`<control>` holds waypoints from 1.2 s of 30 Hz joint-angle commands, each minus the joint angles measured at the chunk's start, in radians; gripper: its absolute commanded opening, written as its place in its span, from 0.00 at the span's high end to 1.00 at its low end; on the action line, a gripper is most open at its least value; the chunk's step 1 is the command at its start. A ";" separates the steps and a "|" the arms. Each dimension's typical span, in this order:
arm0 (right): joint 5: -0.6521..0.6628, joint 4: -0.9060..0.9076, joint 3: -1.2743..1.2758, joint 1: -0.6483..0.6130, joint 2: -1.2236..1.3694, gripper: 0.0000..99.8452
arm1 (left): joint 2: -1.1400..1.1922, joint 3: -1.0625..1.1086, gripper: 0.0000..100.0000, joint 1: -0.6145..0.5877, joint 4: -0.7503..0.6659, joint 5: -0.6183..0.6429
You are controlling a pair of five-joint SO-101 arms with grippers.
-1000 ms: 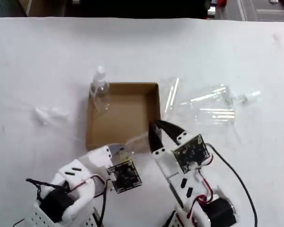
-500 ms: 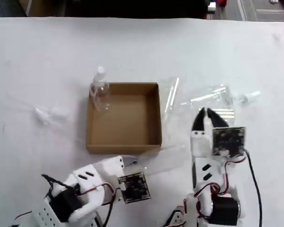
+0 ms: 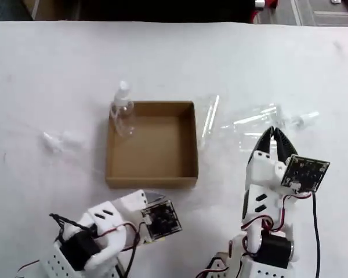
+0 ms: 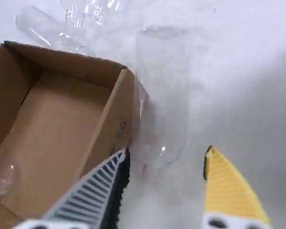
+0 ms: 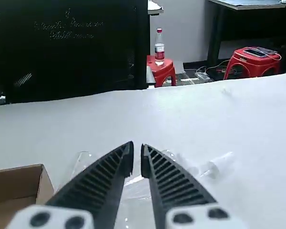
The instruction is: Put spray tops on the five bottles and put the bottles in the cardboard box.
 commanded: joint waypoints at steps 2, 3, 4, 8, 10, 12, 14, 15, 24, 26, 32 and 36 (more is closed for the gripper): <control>-0.009 -0.021 -0.002 0.007 0.008 0.98 | -0.010 -0.084 0.75 -0.108 0.005 0.018; -0.009 -0.021 -0.002 0.007 0.008 0.98 | -0.010 -0.104 0.76 -0.133 0.005 0.014; -0.008 -0.019 -0.002 0.004 0.008 0.98 | -0.010 -0.129 0.76 -0.162 0.008 0.014; 0.107 -0.012 -0.002 -0.073 0.008 0.98 | -0.010 -0.219 0.77 -0.303 0.012 0.020; 0.255 0.005 -0.002 -0.163 0.008 0.98 | -0.010 -0.256 0.81 -0.375 0.011 0.020; 0.405 0.045 -0.003 -0.277 0.008 0.98 | -0.010 -0.292 0.85 -0.440 0.009 0.020; 0.531 0.116 -0.012 -0.395 0.008 0.98 | -0.010 -0.328 0.89 -0.504 0.008 0.020; 0.582 0.159 -0.026 -0.450 0.008 0.98 | -0.010 -0.345 0.91 -0.539 0.008 0.021; 0.865 0.751 -0.341 -0.978 0.019 0.98 | -0.010 -0.315 0.98 -0.832 -0.104 0.052; 0.891 0.760 -0.339 -0.986 0.061 0.98 | -0.010 -0.272 0.98 -0.889 -0.169 0.104; 0.922 0.668 -0.318 -1.061 0.438 0.98 | -0.010 -0.130 0.98 -1.087 -0.411 0.252; 0.870 0.532 -0.319 -1.184 0.680 0.98 | -0.010 -0.094 0.97 -1.175 -0.496 0.348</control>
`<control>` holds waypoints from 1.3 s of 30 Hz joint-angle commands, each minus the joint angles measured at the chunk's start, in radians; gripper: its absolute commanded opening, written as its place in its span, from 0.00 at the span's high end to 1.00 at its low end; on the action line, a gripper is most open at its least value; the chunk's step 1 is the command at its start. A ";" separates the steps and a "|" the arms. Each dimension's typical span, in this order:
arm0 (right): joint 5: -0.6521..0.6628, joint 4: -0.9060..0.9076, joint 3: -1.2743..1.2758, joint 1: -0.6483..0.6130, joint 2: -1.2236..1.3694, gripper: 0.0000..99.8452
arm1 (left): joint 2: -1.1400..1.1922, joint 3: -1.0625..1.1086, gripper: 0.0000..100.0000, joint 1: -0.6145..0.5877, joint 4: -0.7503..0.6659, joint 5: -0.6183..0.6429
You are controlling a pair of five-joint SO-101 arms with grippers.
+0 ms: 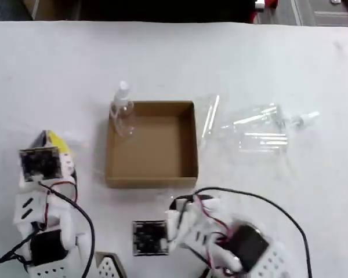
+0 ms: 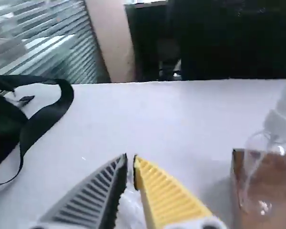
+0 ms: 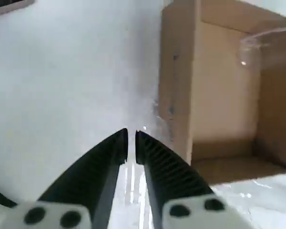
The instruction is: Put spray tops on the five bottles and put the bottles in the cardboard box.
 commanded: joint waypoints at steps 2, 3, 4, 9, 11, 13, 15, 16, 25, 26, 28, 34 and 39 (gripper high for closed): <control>-0.041 -0.170 -0.029 -0.116 0.340 0.94 | -0.010 0.003 0.97 -0.105 -0.087 0.094; -0.040 -0.191 -0.029 -0.116 0.381 0.91 | -0.010 0.000 0.97 -0.110 -0.086 0.086; -0.040 -0.213 -0.029 -0.116 0.421 0.87 | -0.010 -0.005 0.96 -0.113 -0.080 0.068; -0.037 -0.292 -0.058 -0.116 0.581 0.79 | -0.010 -0.003 0.85 -0.107 -0.066 0.052; -0.035 -0.306 -0.077 -0.113 0.618 0.81 | -0.010 0.000 0.83 -0.107 -0.066 0.051; -0.035 -0.326 -0.084 -0.113 0.639 0.83 | -0.010 0.000 0.83 -0.107 -0.066 0.051; -0.035 -0.338 -0.084 -0.113 0.641 0.83 | -0.010 0.000 0.83 -0.107 -0.066 0.049; -0.035 -0.338 -0.087 -0.113 0.641 0.83 | -0.010 0.002 0.83 -0.107 -0.066 0.049; 0.011 -0.394 -0.077 0.028 0.650 0.83 | -0.010 0.002 0.83 -0.107 -0.066 0.048; 0.017 -0.394 -0.072 0.030 0.650 0.83 | -0.010 0.002 0.83 -0.107 -0.066 0.048; 0.015 -0.400 -0.064 0.028 0.650 0.83 | -0.010 0.002 0.83 -0.107 -0.066 0.048; 0.021 -0.418 -0.037 0.028 0.651 0.83 | -0.010 0.002 0.83 -0.107 -0.066 0.048; 0.018 -0.447 -0.011 0.028 0.651 0.83 | -0.010 0.002 0.83 -0.107 -0.066 0.048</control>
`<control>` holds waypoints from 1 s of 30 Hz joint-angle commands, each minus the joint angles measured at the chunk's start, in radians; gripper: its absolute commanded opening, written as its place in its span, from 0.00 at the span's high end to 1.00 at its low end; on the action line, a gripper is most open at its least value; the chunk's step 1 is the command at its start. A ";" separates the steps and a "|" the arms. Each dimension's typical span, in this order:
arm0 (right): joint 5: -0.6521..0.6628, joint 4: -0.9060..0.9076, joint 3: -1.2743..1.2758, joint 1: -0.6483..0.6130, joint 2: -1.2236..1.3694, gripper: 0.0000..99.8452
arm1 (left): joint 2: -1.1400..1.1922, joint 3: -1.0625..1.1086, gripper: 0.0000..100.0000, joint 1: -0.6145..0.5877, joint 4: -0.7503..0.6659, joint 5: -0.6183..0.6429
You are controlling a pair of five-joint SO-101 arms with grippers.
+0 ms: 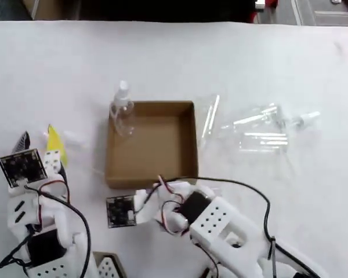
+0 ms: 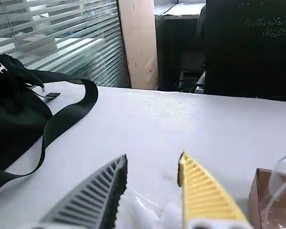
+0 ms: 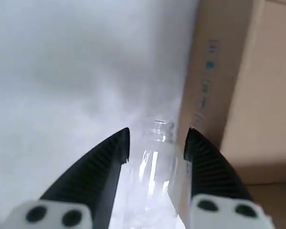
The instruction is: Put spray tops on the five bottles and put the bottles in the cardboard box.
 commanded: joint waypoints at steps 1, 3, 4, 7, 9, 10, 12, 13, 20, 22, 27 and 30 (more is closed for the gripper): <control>0.006 -0.022 -0.002 0.010 0.001 0.83 | -0.010 -0.012 0.83 -0.005 -0.009 -0.012; 0.006 -0.022 -0.002 0.010 0.001 0.83 | -0.010 -0.012 0.83 -0.005 -0.009 -0.012; 0.006 -0.022 -0.002 0.010 0.001 0.83 | -0.010 -0.012 0.83 -0.005 -0.009 -0.012; 0.006 -0.024 0.006 0.010 0.001 0.83 | -0.010 -0.012 0.83 -0.005 -0.009 -0.012; 0.006 -0.033 0.021 0.010 0.001 0.83 | -0.010 -0.012 0.83 -0.005 -0.009 -0.012; 0.005 -0.045 0.031 0.010 0.001 0.83 | -0.010 -0.012 0.83 -0.005 -0.009 -0.012; 0.005 -0.061 0.044 0.010 0.001 0.83 | -0.010 -0.012 0.83 -0.005 -0.009 -0.012; 0.005 -0.065 0.048 0.010 0.001 0.83 | -0.010 -0.012 0.83 -0.005 -0.009 -0.012; 0.005 -0.062 0.054 0.010 0.002 0.83 | -0.010 -0.011 0.83 -0.004 -0.009 -0.012; 0.005 -0.062 0.061 0.010 0.002 0.83 | -0.010 -0.011 0.83 -0.004 -0.009 -0.012; 0.005 -0.068 0.074 0.010 0.002 0.83 | -0.010 -0.011 0.83 -0.004 -0.009 -0.012; 0.003 -0.068 0.074 0.010 0.002 0.83 | -0.010 -0.011 0.83 -0.004 -0.009 -0.012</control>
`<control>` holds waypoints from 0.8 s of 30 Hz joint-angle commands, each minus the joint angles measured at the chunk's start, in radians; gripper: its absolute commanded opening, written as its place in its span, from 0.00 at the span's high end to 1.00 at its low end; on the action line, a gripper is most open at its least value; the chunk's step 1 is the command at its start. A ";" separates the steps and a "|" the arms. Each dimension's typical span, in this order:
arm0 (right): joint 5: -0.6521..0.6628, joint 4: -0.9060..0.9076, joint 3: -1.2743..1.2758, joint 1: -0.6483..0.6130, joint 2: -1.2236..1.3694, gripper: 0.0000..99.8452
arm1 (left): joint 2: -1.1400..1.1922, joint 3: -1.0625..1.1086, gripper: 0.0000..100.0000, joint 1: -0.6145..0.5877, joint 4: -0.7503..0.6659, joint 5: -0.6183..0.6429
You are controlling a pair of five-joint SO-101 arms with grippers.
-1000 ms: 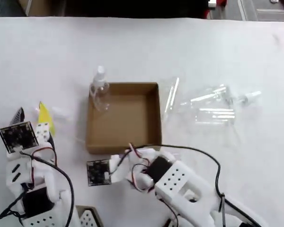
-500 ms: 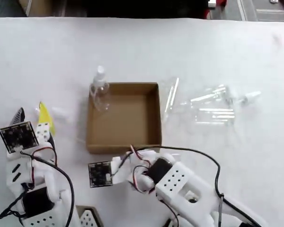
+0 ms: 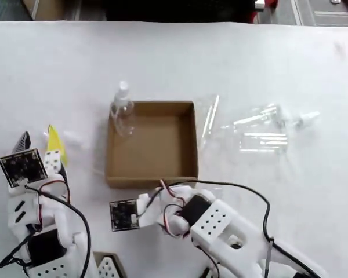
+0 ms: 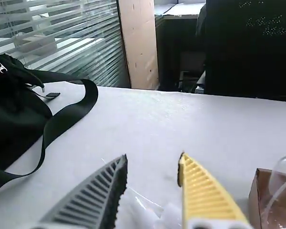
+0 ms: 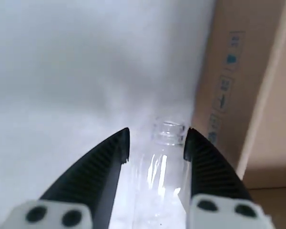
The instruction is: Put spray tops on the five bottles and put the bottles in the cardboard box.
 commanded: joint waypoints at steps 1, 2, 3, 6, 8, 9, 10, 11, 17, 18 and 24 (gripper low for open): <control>0.000 -0.013 -0.005 0.010 0.002 0.83 | -0.010 -0.011 0.83 -0.004 -0.009 -0.012; 0.000 -0.013 -0.005 0.010 0.002 0.83 | -0.010 -0.011 0.83 -0.004 -0.009 -0.012; 0.000 -0.024 -0.003 0.010 0.002 0.83 | -0.010 -0.011 0.83 -0.004 -0.009 -0.012; 0.000 -0.065 0.018 0.010 0.013 0.83 | -0.010 -0.011 0.83 -0.004 -0.009 -0.012; 0.000 -0.087 0.020 0.008 0.042 0.83 | -0.010 -0.011 0.83 -0.004 -0.009 -0.012; 0.000 -0.093 0.015 0.008 0.061 0.83 | -0.010 -0.011 0.83 -0.004 -0.009 -0.012; 0.000 -0.099 0.012 0.008 0.077 0.83 | -0.010 -0.011 0.83 -0.004 -0.009 -0.012; 0.000 -0.099 0.005 0.008 0.096 0.83 | -0.010 -0.011 0.83 -0.004 -0.009 -0.012; -0.006 -0.097 -0.034 0.008 0.130 0.93 | -0.010 -0.011 0.83 -0.004 -0.009 -0.012; -0.026 -0.097 -0.040 0.008 0.120 0.97 | -0.010 -0.011 0.83 -0.004 -0.009 -0.012; -0.084 -0.028 -0.049 0.010 -0.025 0.94 | -0.010 -0.011 0.83 -0.004 -0.009 -0.012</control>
